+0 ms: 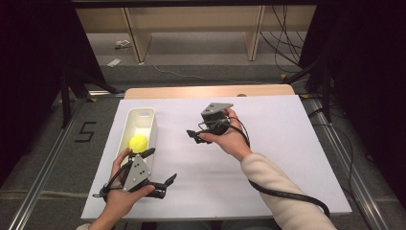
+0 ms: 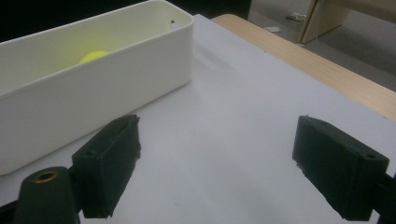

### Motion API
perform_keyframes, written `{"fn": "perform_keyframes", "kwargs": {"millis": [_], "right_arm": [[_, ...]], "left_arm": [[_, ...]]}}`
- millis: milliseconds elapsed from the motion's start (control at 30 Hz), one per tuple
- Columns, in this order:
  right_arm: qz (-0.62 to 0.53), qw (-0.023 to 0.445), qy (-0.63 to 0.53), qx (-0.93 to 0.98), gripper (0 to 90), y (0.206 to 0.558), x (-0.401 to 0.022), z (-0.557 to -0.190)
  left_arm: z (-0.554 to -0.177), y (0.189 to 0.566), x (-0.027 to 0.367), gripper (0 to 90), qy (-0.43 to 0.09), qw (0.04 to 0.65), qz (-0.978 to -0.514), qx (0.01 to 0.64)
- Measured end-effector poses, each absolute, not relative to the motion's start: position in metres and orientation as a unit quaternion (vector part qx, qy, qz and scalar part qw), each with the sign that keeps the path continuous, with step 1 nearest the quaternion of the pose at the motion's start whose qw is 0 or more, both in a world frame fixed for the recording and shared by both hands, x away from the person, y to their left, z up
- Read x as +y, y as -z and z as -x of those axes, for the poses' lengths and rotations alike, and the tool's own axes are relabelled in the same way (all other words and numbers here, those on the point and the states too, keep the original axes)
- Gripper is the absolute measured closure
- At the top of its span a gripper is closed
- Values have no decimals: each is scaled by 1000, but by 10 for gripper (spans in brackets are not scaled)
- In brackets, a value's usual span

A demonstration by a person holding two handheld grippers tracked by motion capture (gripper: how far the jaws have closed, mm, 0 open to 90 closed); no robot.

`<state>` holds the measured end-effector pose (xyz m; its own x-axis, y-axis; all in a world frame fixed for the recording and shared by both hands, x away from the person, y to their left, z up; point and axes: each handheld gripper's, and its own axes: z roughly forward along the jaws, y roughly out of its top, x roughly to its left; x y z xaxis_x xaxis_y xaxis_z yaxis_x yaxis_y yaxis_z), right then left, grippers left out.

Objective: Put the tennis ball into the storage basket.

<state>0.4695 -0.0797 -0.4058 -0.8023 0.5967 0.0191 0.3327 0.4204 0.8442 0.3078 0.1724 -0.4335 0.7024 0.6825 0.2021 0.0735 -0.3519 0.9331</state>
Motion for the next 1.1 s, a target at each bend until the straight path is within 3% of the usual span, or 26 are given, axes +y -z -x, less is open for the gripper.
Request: {"fn": "perform_keyframes", "kwargs": {"millis": [1100], "right_arm": [[-317,163,-454,816,159,413,-135,-461]], "left_arm": [[-308,434,173,0,-299,513,-766,248]]}}
